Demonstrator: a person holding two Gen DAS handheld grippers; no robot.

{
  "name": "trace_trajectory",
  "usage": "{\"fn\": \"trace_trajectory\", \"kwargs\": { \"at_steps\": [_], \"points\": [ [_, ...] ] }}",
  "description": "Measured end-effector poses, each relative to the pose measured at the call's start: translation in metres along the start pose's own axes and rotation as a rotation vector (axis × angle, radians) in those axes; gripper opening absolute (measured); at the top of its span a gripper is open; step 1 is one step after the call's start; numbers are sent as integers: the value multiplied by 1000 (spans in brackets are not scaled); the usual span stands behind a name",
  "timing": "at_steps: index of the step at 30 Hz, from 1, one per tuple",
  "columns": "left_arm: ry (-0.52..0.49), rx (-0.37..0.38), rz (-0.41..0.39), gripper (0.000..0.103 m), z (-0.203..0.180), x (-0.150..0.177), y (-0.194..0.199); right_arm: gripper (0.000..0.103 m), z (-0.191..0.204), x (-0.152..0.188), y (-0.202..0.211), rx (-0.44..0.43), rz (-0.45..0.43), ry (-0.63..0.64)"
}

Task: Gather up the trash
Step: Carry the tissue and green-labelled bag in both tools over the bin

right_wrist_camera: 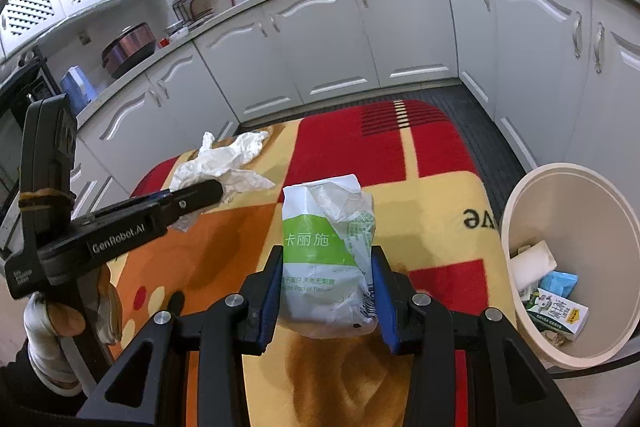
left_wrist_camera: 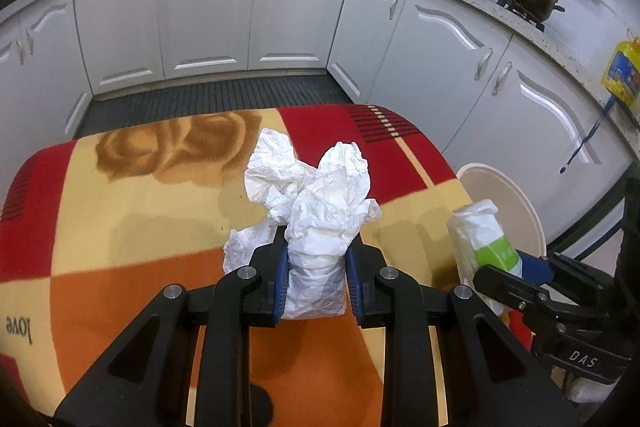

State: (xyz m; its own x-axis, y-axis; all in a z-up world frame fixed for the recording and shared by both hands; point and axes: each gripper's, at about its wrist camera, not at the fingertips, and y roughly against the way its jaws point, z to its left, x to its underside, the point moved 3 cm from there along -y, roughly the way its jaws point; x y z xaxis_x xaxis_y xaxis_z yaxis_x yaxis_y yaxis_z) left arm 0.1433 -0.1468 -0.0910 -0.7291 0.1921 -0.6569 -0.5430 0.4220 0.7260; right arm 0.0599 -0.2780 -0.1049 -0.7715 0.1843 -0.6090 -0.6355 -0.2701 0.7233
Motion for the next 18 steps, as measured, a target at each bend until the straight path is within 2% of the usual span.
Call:
{"fn": "trace_trajectory", "kwargs": {
  "at_steps": [9, 18],
  "points": [
    [-47, -14, -18, 22, -27, 15, 18, 39, 0, 11, 22, -16, -37, -3],
    [-87, 26, -23, 22, -62, 21, 22, 39, -15, 14, 47, 15, -72, -29]
  ]
}}
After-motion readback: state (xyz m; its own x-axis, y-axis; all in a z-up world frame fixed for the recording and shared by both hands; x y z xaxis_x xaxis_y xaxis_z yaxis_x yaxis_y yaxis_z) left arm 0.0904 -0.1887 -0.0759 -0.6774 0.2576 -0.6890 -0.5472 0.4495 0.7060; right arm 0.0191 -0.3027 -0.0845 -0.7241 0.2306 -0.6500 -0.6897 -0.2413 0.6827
